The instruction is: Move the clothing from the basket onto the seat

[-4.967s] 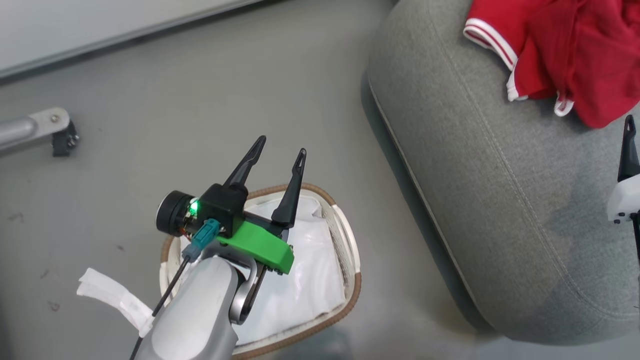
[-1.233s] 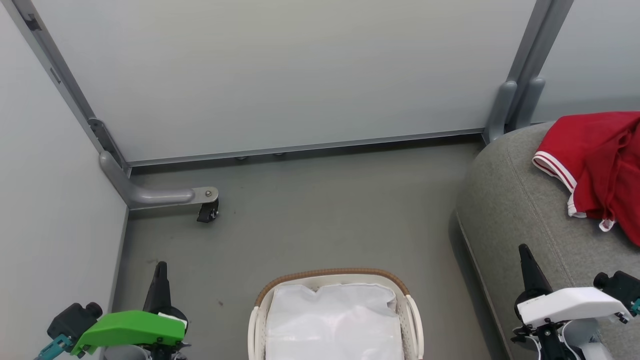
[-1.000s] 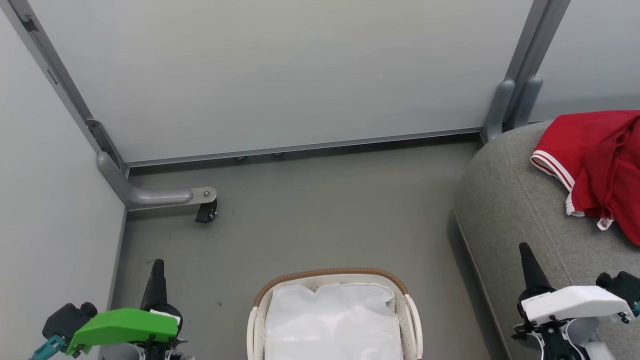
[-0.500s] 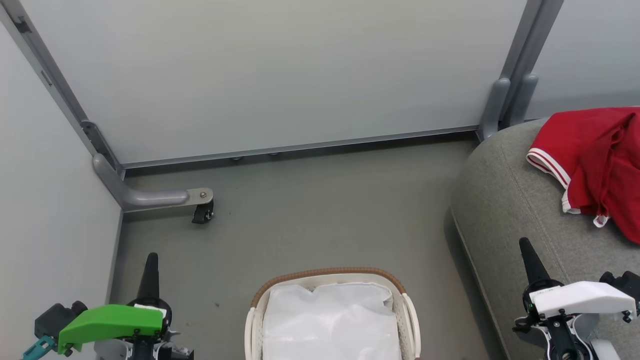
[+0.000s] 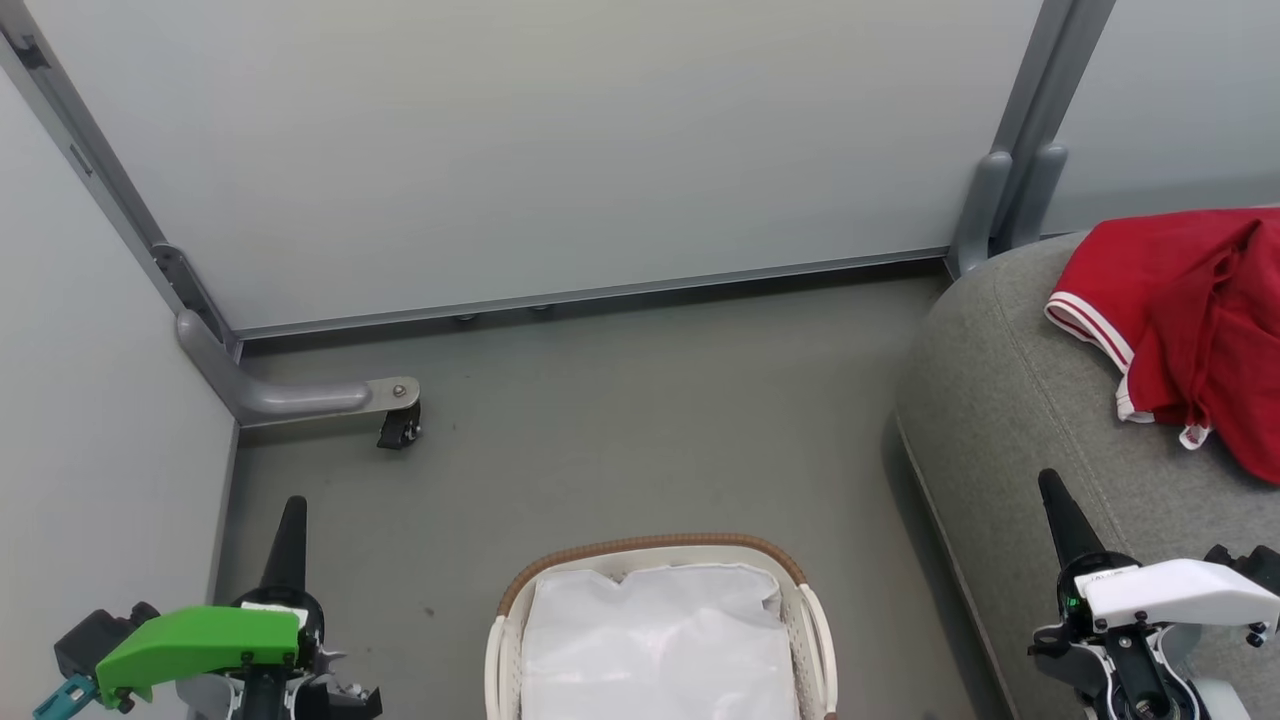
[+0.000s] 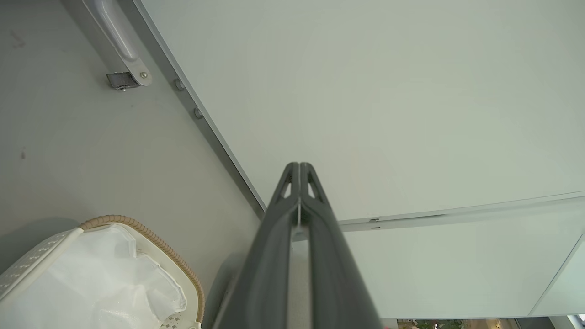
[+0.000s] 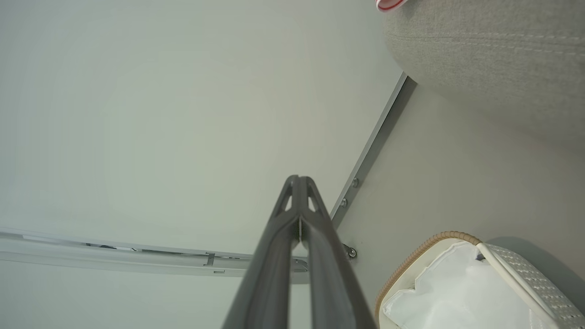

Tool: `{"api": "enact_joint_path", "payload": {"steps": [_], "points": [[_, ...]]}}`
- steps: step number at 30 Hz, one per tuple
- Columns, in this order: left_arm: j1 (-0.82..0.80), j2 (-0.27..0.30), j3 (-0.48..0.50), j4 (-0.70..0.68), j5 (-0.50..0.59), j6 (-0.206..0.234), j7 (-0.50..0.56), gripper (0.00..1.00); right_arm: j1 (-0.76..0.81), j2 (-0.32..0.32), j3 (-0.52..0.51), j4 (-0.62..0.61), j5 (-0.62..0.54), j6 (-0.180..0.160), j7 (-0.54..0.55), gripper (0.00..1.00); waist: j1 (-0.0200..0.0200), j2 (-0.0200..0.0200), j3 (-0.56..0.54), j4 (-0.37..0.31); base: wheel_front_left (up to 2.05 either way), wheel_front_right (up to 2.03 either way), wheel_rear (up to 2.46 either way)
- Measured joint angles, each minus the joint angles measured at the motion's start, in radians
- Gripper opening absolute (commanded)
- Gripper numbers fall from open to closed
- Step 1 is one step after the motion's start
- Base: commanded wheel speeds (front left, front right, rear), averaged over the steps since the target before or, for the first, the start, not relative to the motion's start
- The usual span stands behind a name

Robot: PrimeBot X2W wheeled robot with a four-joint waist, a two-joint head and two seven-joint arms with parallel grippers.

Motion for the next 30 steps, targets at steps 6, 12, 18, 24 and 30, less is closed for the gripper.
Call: {"api": "enact_joint_path", "payload": {"steps": [6,12,18,24,30], "points": [[-0.007,0.0,0.009,-0.004,-0.041,-0.004,0.014,0.0,-0.001,0.0,-0.003,-0.006,0.051,0.0,0.014,0.0,0.0,0.0,0.001,-0.004,0.0,0.0,0.0],[-0.009,0.0,0.019,-0.007,-0.085,-0.008,0.025,0.0,-0.002,-0.001,-0.005,-0.011,0.1,0.0,0.026,0.0,0.0,0.0,0.002,-0.009,0.0,0.0,0.0],[-0.013,0.0,0.03,-0.01,-0.126,-0.01,0.038,0.0,-0.005,-0.001,-0.007,-0.015,0.144,0.0,0.039,0.0,0.0,0.0,0.003,-0.013,0.0,0.0,0.0],[-0.019,0.0,0.038,-0.013,-0.161,-0.014,0.049,0.0,-0.005,-0.002,-0.009,-0.02,0.188,0.0,0.051,0.0,0.0,0.0,0.004,-0.018,0.0,0.0,0.0],[-0.02,0.0,0.045,-0.017,-0.2,-0.017,0.06,0.0,-0.007,-0.002,-0.011,-0.024,0.23,0.0,0.061,0.0,0.0,0.0,0.005,-0.022,0.0,0.0,0.0]]}}
